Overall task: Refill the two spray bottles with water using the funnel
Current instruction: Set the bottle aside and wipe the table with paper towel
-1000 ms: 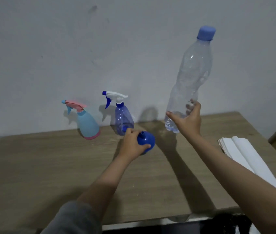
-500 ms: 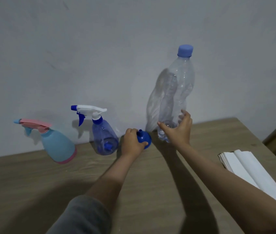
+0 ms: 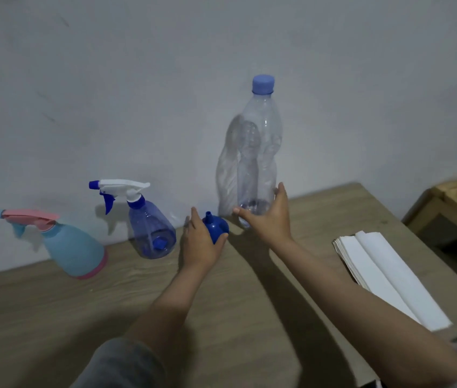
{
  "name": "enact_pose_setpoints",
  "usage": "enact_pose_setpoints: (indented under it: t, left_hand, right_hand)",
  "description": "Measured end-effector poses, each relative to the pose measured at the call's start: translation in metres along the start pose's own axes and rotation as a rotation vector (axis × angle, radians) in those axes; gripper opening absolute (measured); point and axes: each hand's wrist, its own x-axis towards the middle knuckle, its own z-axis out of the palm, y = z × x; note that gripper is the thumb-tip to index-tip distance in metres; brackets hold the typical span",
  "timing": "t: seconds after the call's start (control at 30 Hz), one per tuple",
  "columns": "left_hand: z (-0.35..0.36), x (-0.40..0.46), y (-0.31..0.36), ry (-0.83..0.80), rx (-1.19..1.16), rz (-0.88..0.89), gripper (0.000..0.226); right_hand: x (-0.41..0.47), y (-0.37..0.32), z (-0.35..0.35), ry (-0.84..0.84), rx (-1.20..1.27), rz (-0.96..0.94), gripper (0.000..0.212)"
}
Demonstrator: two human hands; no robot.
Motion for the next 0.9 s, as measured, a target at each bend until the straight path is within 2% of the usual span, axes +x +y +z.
enact_pose_setpoints:
  t: [0.1, 0.2, 0.3, 0.43, 0.53, 0.63, 0.73, 0.9]
  left_hand:
    - [0.001, -0.026, 0.014, 0.115, -0.014, -0.013, 0.096]
    - [0.007, -0.059, 0.041, 0.198, -0.037, 0.072, 0.08]
    - [0.02, -0.091, 0.079, 0.198, -0.123, 0.139, 0.061]
    - [0.049, -0.115, 0.124, 0.015, -0.165, 0.289, 0.044]
    - [0.078, -0.119, 0.152, -0.129, -0.161, 0.431, 0.036]
    - [0.105, -0.117, 0.175, -0.333, -0.123, 0.543, 0.036]
    - [0.13, -0.111, 0.194, -0.448, -0.048, 0.671, 0.041]
    - [0.149, -0.098, 0.217, -0.605, 0.322, 0.859, 0.051]
  right_hand:
    - [-0.021, -0.002, -0.02, 0.055, -0.035, -0.018, 0.104]
    - [-0.044, -0.001, -0.047, 0.132, -0.075, -0.042, 0.092]
    - [-0.07, 0.001, -0.084, 0.19, -0.15, -0.047, 0.082]
    - [-0.1, 0.015, -0.149, 0.273, -0.297, -0.047, 0.053]
    - [-0.116, 0.035, -0.196, 0.387, -0.425, 0.033, 0.035]
    - [-0.126, 0.056, -0.232, 0.383, -0.576, 0.165, 0.032]
    - [-0.131, 0.077, -0.253, 0.303, -0.726, 0.238, 0.037]
    - [-0.129, 0.1, -0.257, 0.253, -0.893, 0.236, 0.032]
